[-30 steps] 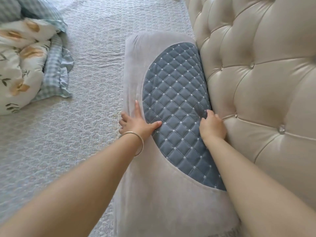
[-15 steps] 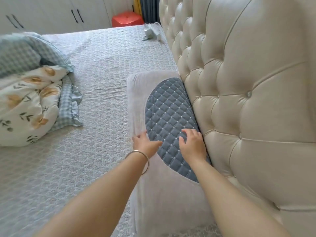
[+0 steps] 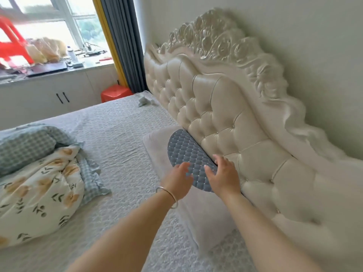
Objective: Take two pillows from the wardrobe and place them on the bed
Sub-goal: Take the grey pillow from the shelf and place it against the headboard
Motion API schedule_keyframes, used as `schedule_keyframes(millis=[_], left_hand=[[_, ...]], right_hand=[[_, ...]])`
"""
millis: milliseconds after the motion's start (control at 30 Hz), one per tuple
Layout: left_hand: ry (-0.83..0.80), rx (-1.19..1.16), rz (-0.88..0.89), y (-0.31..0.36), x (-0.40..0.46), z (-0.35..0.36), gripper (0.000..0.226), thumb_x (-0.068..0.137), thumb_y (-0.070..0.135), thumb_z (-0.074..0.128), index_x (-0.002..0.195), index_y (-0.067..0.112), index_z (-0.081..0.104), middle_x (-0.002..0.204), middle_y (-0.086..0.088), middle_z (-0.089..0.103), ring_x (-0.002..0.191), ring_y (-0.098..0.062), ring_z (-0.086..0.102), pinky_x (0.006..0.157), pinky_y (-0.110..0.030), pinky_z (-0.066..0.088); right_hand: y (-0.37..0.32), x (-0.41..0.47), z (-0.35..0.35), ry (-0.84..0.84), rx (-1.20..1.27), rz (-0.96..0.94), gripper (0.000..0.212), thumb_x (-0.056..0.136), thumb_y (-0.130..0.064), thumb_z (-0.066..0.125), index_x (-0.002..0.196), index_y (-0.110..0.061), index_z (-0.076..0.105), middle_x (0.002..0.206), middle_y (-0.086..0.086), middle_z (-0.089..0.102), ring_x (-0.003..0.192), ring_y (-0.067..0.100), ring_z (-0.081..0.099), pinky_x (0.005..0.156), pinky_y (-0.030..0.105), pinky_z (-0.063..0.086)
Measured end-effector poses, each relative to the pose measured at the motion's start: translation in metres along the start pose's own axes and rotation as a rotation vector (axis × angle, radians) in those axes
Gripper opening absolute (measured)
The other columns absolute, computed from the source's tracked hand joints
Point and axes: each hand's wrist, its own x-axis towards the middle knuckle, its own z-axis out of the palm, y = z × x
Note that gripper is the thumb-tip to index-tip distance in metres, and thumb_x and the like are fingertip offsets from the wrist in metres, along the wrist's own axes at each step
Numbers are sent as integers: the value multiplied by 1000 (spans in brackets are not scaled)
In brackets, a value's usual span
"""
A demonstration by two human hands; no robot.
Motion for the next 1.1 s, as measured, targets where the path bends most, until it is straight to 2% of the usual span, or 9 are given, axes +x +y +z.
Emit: schedule_keyframes(millis=[67, 233, 400, 533, 767, 1000, 1100], left_hand=[[-17, 37, 81, 14, -26, -8, 47, 90, 29, 53, 136, 24, 41, 133, -2, 53, 112, -20, 57, 95, -39, 49], [-12, 26, 229, 39, -84, -27, 50, 90, 25, 55, 137, 23, 40, 133, -4, 52, 112, -20, 57, 96, -40, 48], [-89, 95, 330, 35, -149, -36, 51, 92, 25, 56, 139, 22, 37, 135, -3, 50, 112, -17, 57, 93, -30, 48], [-124, 118, 335, 27, -197, -36, 52, 91, 28, 56, 139, 23, 37, 131, -2, 53, 106, -16, 59, 91, -31, 50], [-316, 416, 616, -9, -275, -34, 50, 92, 29, 52, 139, 34, 36, 130, 4, 55, 109, -16, 60, 90, -30, 49], [-471, 127, 622, -24, -365, -46, 57, 88, 26, 61, 140, 22, 37, 127, -4, 55, 102, -21, 61, 95, -40, 49], [-500, 52, 645, -30, -406, -56, 58, 88, 24, 63, 140, 20, 37, 126, -5, 53, 96, -19, 59, 91, -38, 50]], right_hand=[[-11, -30, -20, 41, 0, 19, 50, 88, -39, 51, 131, -13, 46, 126, 6, 57, 118, 25, 46, 100, 38, 39], [-24, -95, -59, 95, -43, 34, 55, 89, -42, 50, 135, -13, 40, 130, 6, 53, 120, 23, 43, 100, 36, 38], [-32, -151, -74, 104, -39, 64, 62, 88, -45, 50, 137, -12, 35, 133, 8, 51, 122, 25, 43, 100, 38, 38], [-46, -207, -76, 106, -59, 111, 59, 89, -44, 48, 136, -11, 37, 133, 8, 51, 123, 24, 42, 101, 38, 37], [-87, -323, -64, 216, -83, 293, 56, 91, -41, 45, 136, -11, 36, 135, 9, 49, 124, 24, 42, 102, 38, 39], [-142, -459, -43, 304, -149, 537, 54, 92, -43, 41, 135, -11, 35, 134, 7, 48, 123, 24, 41, 99, 38, 40], [-164, -509, -54, 382, -159, 591, 57, 91, -43, 43, 137, -12, 33, 135, 6, 48, 124, 24, 40, 99, 37, 38]])
